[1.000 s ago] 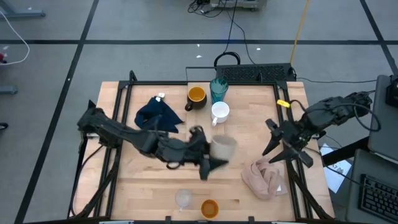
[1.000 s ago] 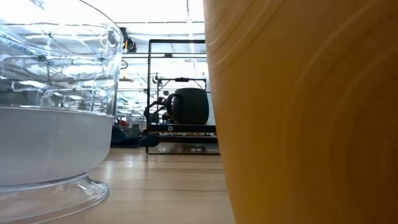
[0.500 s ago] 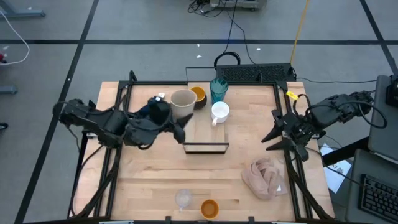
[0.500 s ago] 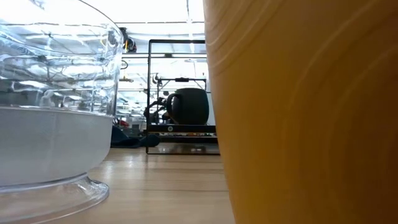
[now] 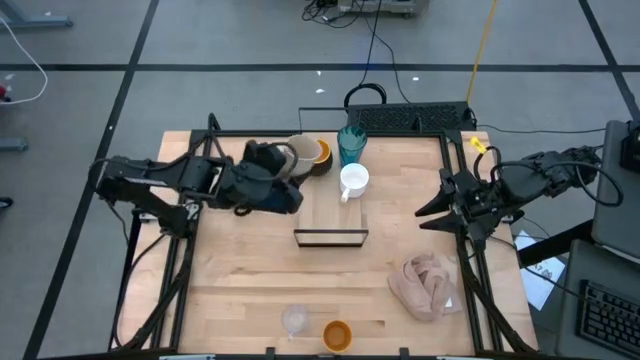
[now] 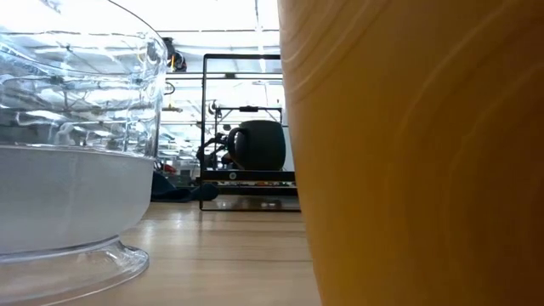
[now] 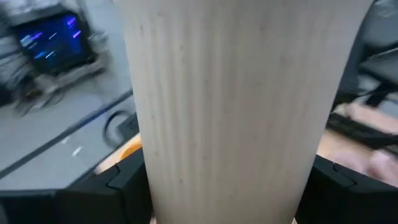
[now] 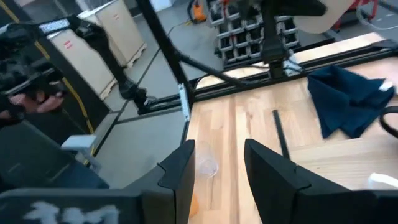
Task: Stack small to large cups/mugs on shelf
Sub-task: Put the brown cup on the shelf
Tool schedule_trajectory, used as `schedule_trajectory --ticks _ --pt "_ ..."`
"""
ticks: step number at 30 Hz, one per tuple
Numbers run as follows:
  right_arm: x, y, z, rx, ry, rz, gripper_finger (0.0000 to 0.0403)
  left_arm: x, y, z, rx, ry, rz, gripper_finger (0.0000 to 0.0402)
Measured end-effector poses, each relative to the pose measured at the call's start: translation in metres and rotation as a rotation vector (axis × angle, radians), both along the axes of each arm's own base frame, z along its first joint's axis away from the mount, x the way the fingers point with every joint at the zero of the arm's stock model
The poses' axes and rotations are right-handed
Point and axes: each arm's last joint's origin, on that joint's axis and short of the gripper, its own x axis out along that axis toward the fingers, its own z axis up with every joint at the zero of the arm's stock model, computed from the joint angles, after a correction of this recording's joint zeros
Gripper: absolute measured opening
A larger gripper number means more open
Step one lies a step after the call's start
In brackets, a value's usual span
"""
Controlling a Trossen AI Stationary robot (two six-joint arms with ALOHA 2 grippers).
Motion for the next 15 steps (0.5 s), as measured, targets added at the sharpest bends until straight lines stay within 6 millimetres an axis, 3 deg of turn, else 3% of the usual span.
schedule_trajectory --ticks 10,15 --pt "-0.001 -0.001 0.0 -0.005 -0.005 -0.001 0.0128 0.015 0.018 0.025 0.036 -0.21 -0.154 0.0277" --pt "-0.006 -0.002 0.002 0.001 -0.014 0.021 0.0128 0.019 0.035 0.011 0.036 -0.181 -0.146 0.0277"
